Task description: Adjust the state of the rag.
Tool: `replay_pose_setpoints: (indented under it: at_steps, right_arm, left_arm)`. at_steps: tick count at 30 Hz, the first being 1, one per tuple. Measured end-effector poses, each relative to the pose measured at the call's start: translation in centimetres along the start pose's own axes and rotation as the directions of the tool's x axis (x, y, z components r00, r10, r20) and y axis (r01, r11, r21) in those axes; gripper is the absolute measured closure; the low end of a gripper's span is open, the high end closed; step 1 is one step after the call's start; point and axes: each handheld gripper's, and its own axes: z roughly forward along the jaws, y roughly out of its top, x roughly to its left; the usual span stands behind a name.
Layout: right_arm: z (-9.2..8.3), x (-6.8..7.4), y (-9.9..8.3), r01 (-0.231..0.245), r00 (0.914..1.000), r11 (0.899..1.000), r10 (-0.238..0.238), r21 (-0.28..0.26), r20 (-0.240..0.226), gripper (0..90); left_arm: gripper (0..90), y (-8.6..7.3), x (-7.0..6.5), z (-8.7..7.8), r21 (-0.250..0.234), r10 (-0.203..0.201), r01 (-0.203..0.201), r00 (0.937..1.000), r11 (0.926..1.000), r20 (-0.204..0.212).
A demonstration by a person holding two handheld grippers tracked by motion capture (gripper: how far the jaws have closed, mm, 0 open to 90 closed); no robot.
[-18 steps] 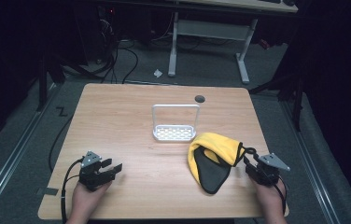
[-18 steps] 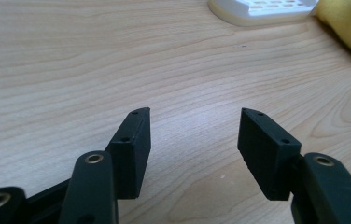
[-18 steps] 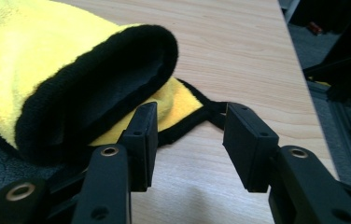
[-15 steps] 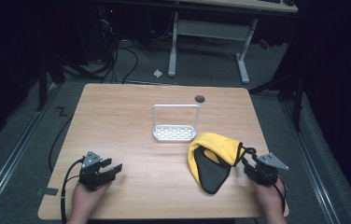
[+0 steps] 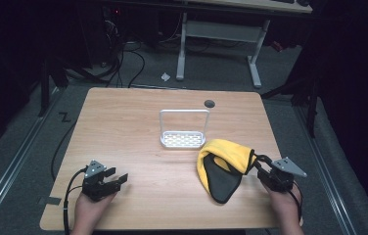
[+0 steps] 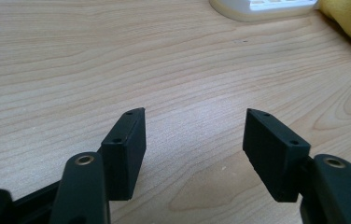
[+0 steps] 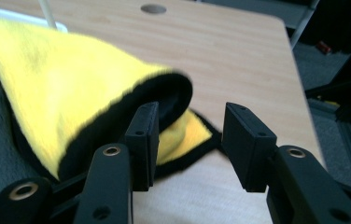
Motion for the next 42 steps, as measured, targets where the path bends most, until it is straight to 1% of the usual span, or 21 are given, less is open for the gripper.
replay_pose_setpoints:
  at_steps: [3, 4, 5, 6, 8, 9, 11, 12, 13, 15, 17, 18, 21, 23, 24, 26, 27, 30, 35, 39, 42]
  right_arm:
    - [-0.7, 0.0, 1.6, -0.006, 0.9994, 0.999, 0.004, -0.038, -0.035, 60.0]
    - [-1.0, 0.5, 2.5, 0.016, 0.9986, 0.998, -0.019, -0.056, -0.050, 62.3]
    - [-1.0, 0.5, 2.5, 0.016, 0.9986, 0.998, -0.019, -0.056, -0.050, 62.3]
    - [-1.0, 1.1, 3.2, 0.040, 0.9959, 0.997, -0.045, -0.058, -0.078, 64.1]
    - [-0.6, 1.7, 3.7, 0.069, 0.9929, 0.996, -0.074, -0.056, -0.094, 64.9]
    - [-0.6, 1.7, 3.7, 0.069, 0.9929, 0.996, -0.074, -0.056, -0.094, 64.9]
    - [0.4, 2.3, 4.3, 0.080, 0.9880, 0.996, -0.084, -0.038, -0.129, 64.9]
    - [0.4, 2.3, 4.3, 0.080, 0.9880, 0.996, -0.084, -0.038, -0.129, 64.9]
    - [1.1, 2.5, 4.6, 0.081, 0.9860, 0.996, -0.084, -0.023, -0.145, 66.3]
    - [1.7, 2.7, 4.8, 0.085, 0.9868, 0.996, -0.086, -0.015, -0.137, 69.2]
    - [2.3, 2.6, 4.7, 0.088, 0.9865, 0.996, -0.087, -0.001, -0.139, 74.2]
    - [2.3, 2.6, 4.7, 0.088, 0.9865, 0.996, -0.087, -0.001, -0.139, 74.2]
    - [3.2, 2.3, 4.0, 0.067, 0.9869, 0.997, -0.059, 0.048, -0.150, 85.0]
    - [4.5, 2.1, 2.4, 0.061, 0.9846, 0.990, -0.038, 0.131, -0.171, 87.8]
    - [4.5, 2.1, 2.4, 0.061, 0.9846, 0.990, -0.038, 0.131, -0.171, 87.8]
    - [5.3, 2.1, 1.5, 0.064, 0.9838, 0.980, -0.030, 0.189, -0.177, 88.0]
    - [5.6, 2.0, 1.1, 0.051, 0.9831, 0.976, -0.012, 0.210, -0.183, 88.4]
    - [5.7, 2.3, 0.9, 0.070, 0.9838, 0.973, -0.031, 0.220, -0.176, 88.7]
    - [5.7, 2.6, 0.8, 0.085, 0.9844, 0.973, -0.049, 0.215, -0.169, 89.2]
    - [5.7, 2.8, 0.8, 0.090, 0.9844, 0.973, -0.054, 0.212, -0.168, 89.5]
    - [5.6, 3.3, 0.7, 0.102, 0.9795, 0.974, -0.063, 0.204, -0.191, 89.6]
  left_arm:
    - [40.6, 0.0, 0.0, -0.1, -0.006, 0.000, 0.000, 1.0000, 1.0000, 0.006]
    - [39.9, 0.0, 0.0, 0.0, -0.007, 0.003, -0.003, 1.0000, 1.0000, 0.005]
    - [39.9, 0.0, -0.1, 0.0, -0.009, 0.009, -0.009, 1.0000, 0.9999, 0.004]
    - [39.6, 0.0, -0.2, 0.0, -0.009, 0.017, -0.017, 0.9999, 0.9998, 0.005]
    - [38.9, 0.0, -0.3, 0.1, -0.007, 0.028, -0.028, 0.9996, 0.9996, 0.005]
    - [38.9, 0.0, -0.4, 0.1, -0.007, 0.033, -0.033, 0.9994, 0.9994, 0.005]
    - [38.9, 0.1, -0.5, 0.1, -0.014, 0.039, -0.039, 0.9992, 0.9991, 0.010]
    - [38.9, 0.1, -0.5, 0.1, -0.015, 0.041, -0.041, 0.9991, 0.9991, 0.010]
    - [39.0, 0.1, -0.6, 0.1, -0.018, 0.042, -0.042, 0.9990, 0.9990, 0.012]
    - [39.4, 0.1, -0.7, 0.1, -0.017, 0.050, -0.050, 0.9987, 0.9986, 0.013]
    - [39.6, 0.0, -0.8, 0.0, -0.020, 0.052, -0.051, 0.9986, 0.9985, 0.012]
    - [39.6, 0.0, -0.8, 0.0, -0.026, 0.049, -0.049, 0.9987, 0.9985, 0.017]
    - [39.6, 0.0, -1.1, -0.2, -0.033, 0.049, -0.049, 0.9986, 0.9983, 0.018]
    - [39.8, 0.1, -1.2, -0.2, -0.039, 0.049, -0.049, 0.9986, 0.9981, 0.018]
    - [39.8, 0.1, -1.2, -0.1, -0.037, 0.042, -0.041, 0.9989, 0.9985, 0.020]
    - [37.9, 0.1, -1.1, 0.0, -0.021, 0.021, -0.020, 0.9992, 0.9996, 0.033]
    - [38.4, 0.1, -1.1, 0.1, -0.021, 0.023, -0.022, 0.9991, 0.9995, 0.036]
    - [38.3, 0.0, -1.3, 0.1, -0.021, 0.025, -0.024, 0.9989, 0.9995, 0.041]
    - [37.1, -0.1, -1.4, 0.1, -0.021, 0.033, -0.032, 0.9987, 0.9993, 0.038]
    - [36.8, 0.0, -1.3, 0.1, -0.018, 0.019, -0.018, 0.9989, 0.9997, 0.043]
    - [36.7, 0.1, -1.3, 0.2, -0.017, 0.018, -0.017, 0.9986, 0.9997, 0.050]
